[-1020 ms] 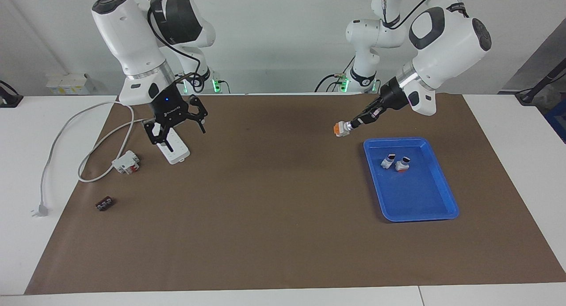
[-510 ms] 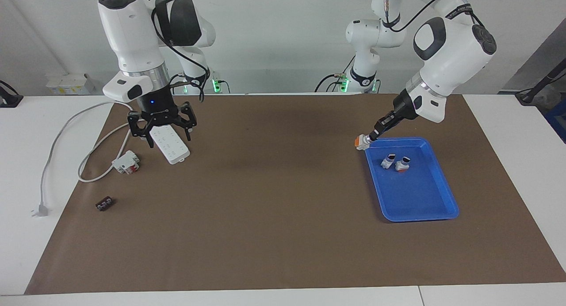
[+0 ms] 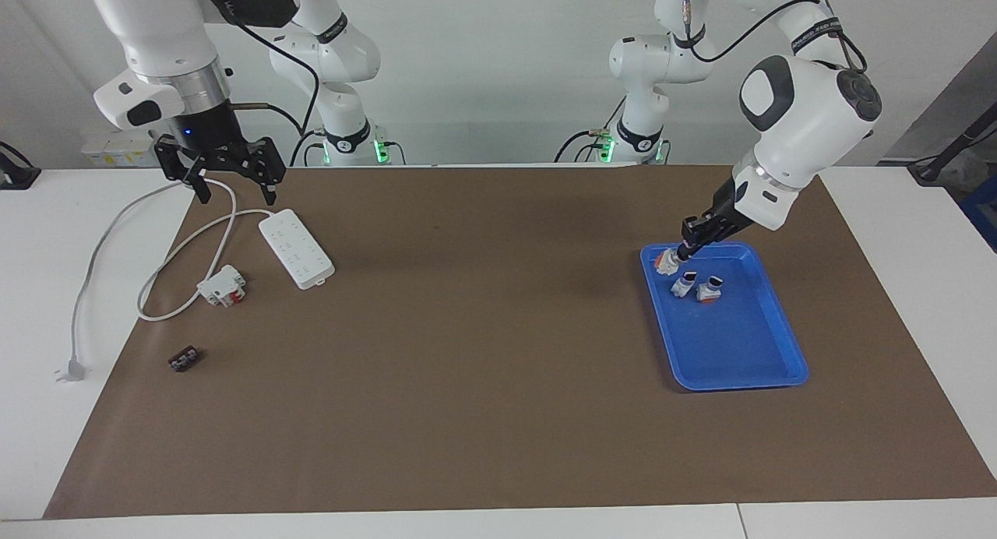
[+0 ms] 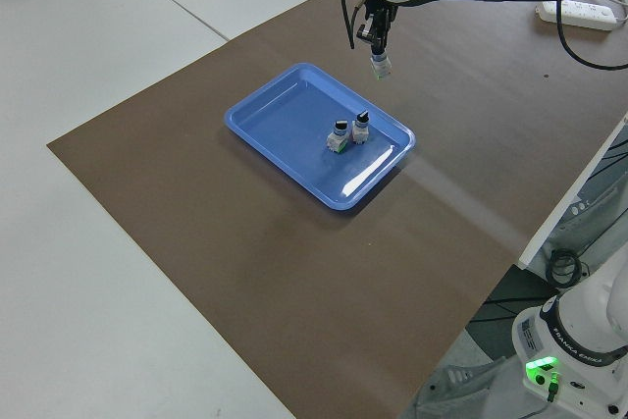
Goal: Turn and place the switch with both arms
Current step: 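Lower the switch into the blue tray with the left gripper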
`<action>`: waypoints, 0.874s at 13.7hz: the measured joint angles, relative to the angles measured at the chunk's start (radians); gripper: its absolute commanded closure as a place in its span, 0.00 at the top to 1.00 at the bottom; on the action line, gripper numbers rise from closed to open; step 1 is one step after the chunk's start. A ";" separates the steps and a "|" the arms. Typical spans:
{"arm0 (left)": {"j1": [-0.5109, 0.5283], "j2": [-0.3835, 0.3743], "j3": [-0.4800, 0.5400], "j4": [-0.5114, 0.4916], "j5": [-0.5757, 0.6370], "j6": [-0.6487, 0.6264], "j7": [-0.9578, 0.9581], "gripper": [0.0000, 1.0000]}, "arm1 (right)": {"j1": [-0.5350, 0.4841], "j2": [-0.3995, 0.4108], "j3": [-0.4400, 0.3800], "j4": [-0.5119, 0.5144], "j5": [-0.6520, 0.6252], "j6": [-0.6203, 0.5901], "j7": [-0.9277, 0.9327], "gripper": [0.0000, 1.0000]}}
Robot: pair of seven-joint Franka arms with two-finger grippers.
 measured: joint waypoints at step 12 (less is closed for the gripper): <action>0.020 0.150 0.000 -0.052 0.105 0.384 0.314 0.00 | 0.014 0.014 -0.072 0.048 0.045 -0.159 0.030 1.00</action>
